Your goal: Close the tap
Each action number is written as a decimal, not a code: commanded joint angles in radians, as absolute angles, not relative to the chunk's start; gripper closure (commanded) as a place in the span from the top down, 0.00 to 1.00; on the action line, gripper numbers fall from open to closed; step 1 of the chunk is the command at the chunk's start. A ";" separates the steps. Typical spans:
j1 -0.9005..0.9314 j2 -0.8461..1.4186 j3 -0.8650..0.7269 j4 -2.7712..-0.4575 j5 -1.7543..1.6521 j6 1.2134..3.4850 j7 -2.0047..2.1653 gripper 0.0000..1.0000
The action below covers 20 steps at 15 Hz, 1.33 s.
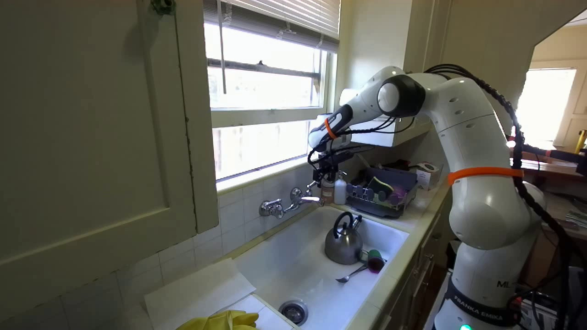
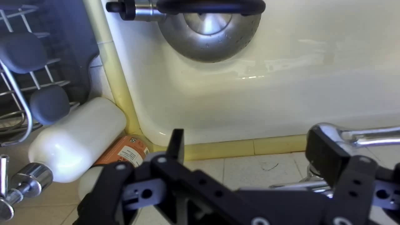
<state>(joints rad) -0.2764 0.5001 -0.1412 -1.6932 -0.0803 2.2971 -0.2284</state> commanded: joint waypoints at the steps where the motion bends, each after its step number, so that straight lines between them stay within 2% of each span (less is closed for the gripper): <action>1: -0.260 0.386 -0.148 -1.818 -0.116 2.271 -0.257 1.00; 11: -0.188 0.124 -0.135 -2.065 -0.114 2.241 -0.235 1.00; 20: -0.123 -0.014 -0.110 -2.142 -0.105 2.157 -0.194 1.00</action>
<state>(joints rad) -0.1376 0.0435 -0.1179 -2.0989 -0.0992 2.1895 -0.2212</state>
